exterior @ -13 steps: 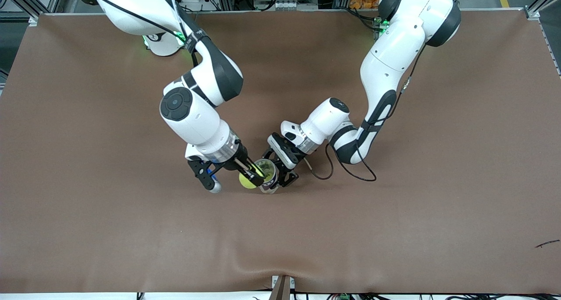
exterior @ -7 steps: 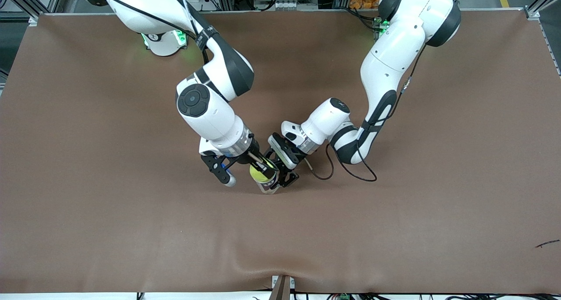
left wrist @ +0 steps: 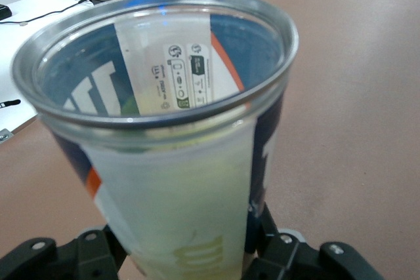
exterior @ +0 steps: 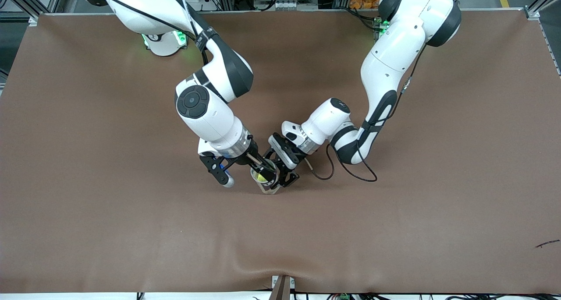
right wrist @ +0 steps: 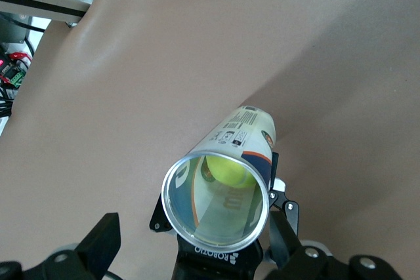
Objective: Insert tennis ball vertically with right arm
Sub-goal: 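Withdraw the right gripper while the left gripper releases the can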
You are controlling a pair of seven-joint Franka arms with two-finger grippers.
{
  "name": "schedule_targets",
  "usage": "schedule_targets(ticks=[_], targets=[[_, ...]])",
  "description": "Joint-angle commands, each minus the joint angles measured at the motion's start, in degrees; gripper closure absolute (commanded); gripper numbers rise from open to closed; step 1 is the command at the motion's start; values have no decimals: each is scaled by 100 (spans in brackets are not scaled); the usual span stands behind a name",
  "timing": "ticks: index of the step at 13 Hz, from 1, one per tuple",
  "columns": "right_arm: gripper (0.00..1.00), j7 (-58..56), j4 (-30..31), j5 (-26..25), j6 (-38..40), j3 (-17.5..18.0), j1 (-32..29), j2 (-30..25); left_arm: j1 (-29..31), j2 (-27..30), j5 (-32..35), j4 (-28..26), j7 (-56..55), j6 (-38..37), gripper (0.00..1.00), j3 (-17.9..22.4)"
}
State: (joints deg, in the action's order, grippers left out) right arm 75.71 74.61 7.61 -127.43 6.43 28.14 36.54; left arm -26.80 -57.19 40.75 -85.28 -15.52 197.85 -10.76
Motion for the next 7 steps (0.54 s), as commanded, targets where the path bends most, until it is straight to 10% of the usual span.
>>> schedule_targets(ticks=[1,4,7], targets=[[0,-29,-105,-31,183,-27,-98,-15,8,33,118,-32,-4,113,24,47],[0,-1141,-105,-32,734,-36,-405,-120,8,33,109,-41,-4,122,2,47],[0,-2207,-79,-84,1579,-54,-870,-226,17,24,109,-93,-4,140,0,39]])
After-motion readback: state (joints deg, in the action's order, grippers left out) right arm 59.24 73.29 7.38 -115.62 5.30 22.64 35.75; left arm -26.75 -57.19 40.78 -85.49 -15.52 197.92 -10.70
